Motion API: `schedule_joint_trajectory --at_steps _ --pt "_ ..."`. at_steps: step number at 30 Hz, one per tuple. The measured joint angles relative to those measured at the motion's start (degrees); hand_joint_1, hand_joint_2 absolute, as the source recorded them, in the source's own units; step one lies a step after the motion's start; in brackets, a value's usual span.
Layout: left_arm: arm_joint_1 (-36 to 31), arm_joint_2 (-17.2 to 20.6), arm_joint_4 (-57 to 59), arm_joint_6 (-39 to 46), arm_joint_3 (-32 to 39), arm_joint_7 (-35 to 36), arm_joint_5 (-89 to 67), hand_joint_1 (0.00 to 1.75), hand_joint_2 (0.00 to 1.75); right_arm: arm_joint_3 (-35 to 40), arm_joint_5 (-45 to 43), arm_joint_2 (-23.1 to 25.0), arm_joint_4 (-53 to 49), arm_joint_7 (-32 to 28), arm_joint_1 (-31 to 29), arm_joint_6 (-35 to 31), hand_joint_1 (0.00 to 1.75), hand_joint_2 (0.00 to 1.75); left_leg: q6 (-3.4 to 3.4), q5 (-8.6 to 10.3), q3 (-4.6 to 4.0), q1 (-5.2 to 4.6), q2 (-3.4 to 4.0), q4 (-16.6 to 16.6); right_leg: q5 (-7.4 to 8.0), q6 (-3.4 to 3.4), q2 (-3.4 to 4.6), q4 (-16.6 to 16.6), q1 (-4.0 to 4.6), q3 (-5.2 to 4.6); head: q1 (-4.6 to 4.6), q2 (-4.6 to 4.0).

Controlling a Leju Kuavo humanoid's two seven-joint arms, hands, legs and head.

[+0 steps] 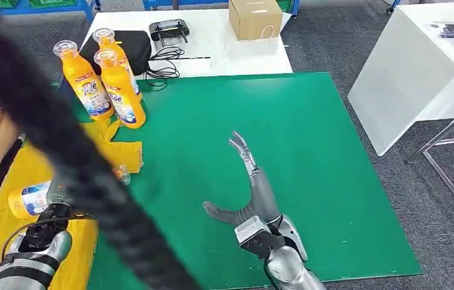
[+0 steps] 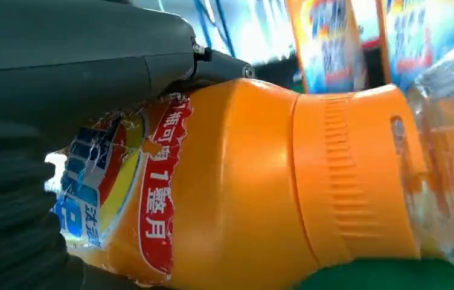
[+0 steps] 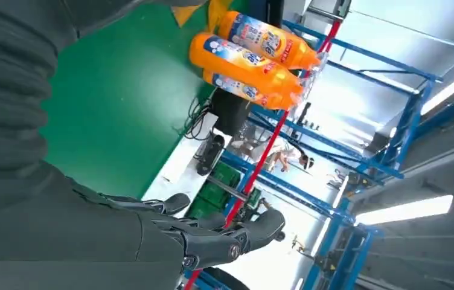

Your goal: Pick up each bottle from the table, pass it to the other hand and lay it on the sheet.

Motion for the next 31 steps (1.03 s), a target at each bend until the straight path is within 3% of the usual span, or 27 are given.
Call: schedule_joint_trajectory --at_steps 5,6,7,15,31 --pt "-6.1 -0.3 11.3 1.7 0.5 3.4 -0.5 1.71 1.75 0.3 0.0 0.0 0.0 0.3 -0.6 0.7 0.0 1.75 -0.01 0.0 0.01 -0.01 -0.08 0.0 0.0 0.0 -0.03 0.0 0.0 0.05 0.0 0.0" --pt "-7.1 -0.4 13.2 2.1 0.8 3.7 -0.5 0.72 1.75 0.4 0.0 0.0 0.0 0.4 -0.8 0.7 0.0 1.75 -0.01 0.0 0.03 0.0 -0.08 0.0 0.0 0.0 -0.02 0.0 0.01 0.07 0.0 0.0" --pt "-7.9 -0.5 14.9 2.6 1.2 3.5 -0.2 0.0 1.75 0.5 0.0 0.0 0.0 0.4 -0.9 0.7 0.0 1.75 -0.01 0.0 0.06 0.0 -0.07 0.0 0.01 -0.01 -0.01 0.0 0.01 0.06 -0.02 0.0" --pt "-9.6 -2.2 20.0 5.3 5.4 -1.5 5.7 0.0 1.75 0.7 0.0 0.0 0.1 1.5 -0.9 0.7 0.0 1.75 -0.06 0.03 0.15 0.03 -0.1 0.0 0.0 -0.01 -0.03 0.0 0.03 0.17 0.0 0.0" --pt "-5.8 -3.6 17.2 11.6 7.3 -6.9 7.2 0.0 1.75 0.7 0.0 -0.2 0.8 1.9 -1.0 1.4 0.0 1.75 -0.05 0.03 0.12 0.0 -0.1 0.0 -0.01 -0.01 -0.03 0.0 0.02 0.12 0.0 0.0"
